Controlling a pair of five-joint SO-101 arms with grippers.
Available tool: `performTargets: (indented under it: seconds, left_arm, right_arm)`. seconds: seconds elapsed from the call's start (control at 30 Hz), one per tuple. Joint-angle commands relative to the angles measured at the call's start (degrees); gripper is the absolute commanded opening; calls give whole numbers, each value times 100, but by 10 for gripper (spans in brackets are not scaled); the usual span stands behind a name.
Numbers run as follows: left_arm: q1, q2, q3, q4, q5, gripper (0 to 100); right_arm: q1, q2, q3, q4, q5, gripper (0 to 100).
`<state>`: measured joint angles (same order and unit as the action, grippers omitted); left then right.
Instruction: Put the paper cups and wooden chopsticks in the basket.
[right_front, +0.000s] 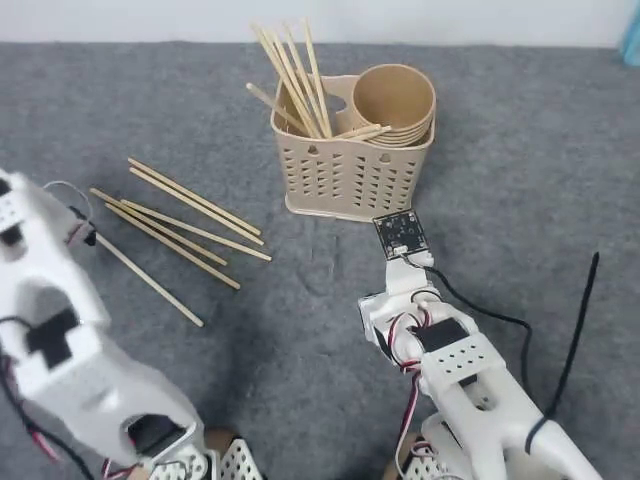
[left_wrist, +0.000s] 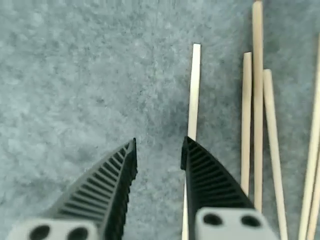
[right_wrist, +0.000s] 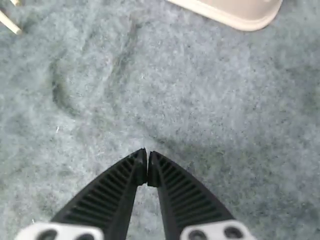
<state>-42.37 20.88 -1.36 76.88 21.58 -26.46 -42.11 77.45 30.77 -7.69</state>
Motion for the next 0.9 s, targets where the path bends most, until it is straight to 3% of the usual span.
performTargets:
  seconds: [0.0,0.33,0.5,0.63,0.87]
  left_arm:
    - [176,589,-998,475,44,137]
    - [290,2145,-2712,519,62,134]
    - [308,2673,-2914,519,62,124]
    - [316,2787,-2923,519,62,7]
    - [325,2769,-3064,967,62,13]
  right_arm:
    - [48,-48,-35,-110,123,7]
    - [48,-48,-35,-110,352,7]
    - [57,-48,-35,-110,360,7]
    - [57,-48,-35,-110,360,7]
    - [75,-48,-35,-110,360,7]
